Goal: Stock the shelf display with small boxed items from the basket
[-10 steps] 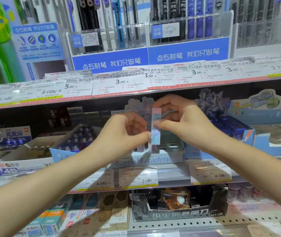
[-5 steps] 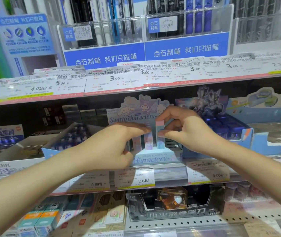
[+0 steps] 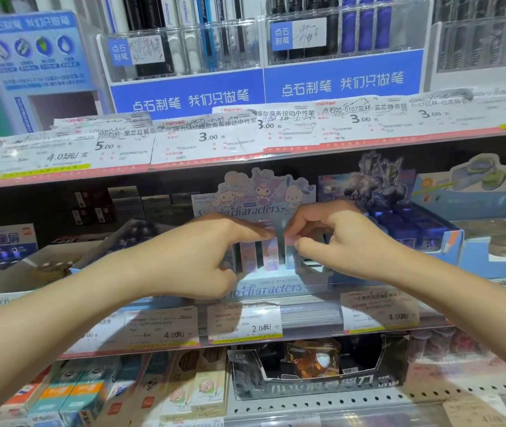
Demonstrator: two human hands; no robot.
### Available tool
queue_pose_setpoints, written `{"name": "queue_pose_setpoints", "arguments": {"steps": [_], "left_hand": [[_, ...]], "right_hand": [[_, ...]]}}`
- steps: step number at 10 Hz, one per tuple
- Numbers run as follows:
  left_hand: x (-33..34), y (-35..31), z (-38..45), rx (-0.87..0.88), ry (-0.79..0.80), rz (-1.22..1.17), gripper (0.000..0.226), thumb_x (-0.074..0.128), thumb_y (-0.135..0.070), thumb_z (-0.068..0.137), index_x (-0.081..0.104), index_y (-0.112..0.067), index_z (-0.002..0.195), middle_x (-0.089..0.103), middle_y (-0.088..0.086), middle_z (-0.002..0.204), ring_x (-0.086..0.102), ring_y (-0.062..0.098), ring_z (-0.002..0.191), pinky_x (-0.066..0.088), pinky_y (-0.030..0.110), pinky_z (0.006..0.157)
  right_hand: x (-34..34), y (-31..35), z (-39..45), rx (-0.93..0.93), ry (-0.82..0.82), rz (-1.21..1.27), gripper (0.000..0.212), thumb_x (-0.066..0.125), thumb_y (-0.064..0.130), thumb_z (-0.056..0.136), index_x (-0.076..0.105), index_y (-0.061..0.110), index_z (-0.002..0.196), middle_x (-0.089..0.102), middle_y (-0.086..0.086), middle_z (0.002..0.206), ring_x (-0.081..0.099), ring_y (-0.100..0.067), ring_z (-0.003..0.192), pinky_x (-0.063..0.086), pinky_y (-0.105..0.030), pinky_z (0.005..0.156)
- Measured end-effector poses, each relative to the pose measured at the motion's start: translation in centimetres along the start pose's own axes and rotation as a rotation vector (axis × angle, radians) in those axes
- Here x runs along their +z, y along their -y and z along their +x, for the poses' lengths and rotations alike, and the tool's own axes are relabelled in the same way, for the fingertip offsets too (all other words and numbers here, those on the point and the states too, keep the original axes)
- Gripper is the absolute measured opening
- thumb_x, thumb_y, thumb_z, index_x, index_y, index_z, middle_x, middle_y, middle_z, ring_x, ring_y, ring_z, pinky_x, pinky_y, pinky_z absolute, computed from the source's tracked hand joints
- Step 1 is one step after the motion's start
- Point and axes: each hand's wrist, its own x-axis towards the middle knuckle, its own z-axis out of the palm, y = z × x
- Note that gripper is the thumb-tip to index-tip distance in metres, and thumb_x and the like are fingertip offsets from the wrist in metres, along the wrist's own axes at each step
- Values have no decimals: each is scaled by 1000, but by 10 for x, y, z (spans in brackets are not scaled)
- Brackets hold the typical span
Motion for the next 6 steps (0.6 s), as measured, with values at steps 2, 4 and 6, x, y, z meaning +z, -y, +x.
{"name": "queue_pose_setpoints", "arguments": {"steps": [2,4,6], "left_hand": [[0,-1,1,28,-9,-32,73,47,-15,67,39,-45,133,63,-15,124,67,28,97,54,38,85],[3,-4,1,-39,-101,-73,66,34,-39,65,52,-34,128,62,-8,126,62,18,108,49,37,94],[5,-16,-6,-52,-423,-99,41,42,-26,75,68,-21,106,69,-12,88,61,2,65,48,18,62]], "right_hand": [[-4,2,1,-32,37,-13,40,45,37,64,70,11,81,71,-3,87,66,-13,79,55,-31,73],[-9,3,-3,-87,32,-44,31,46,11,72,71,17,89,67,-3,99,58,-7,91,46,-17,83],[-24,1,-20,-225,-110,-89,32,54,10,80,63,19,109,57,40,87,50,20,91,35,1,80]]}}
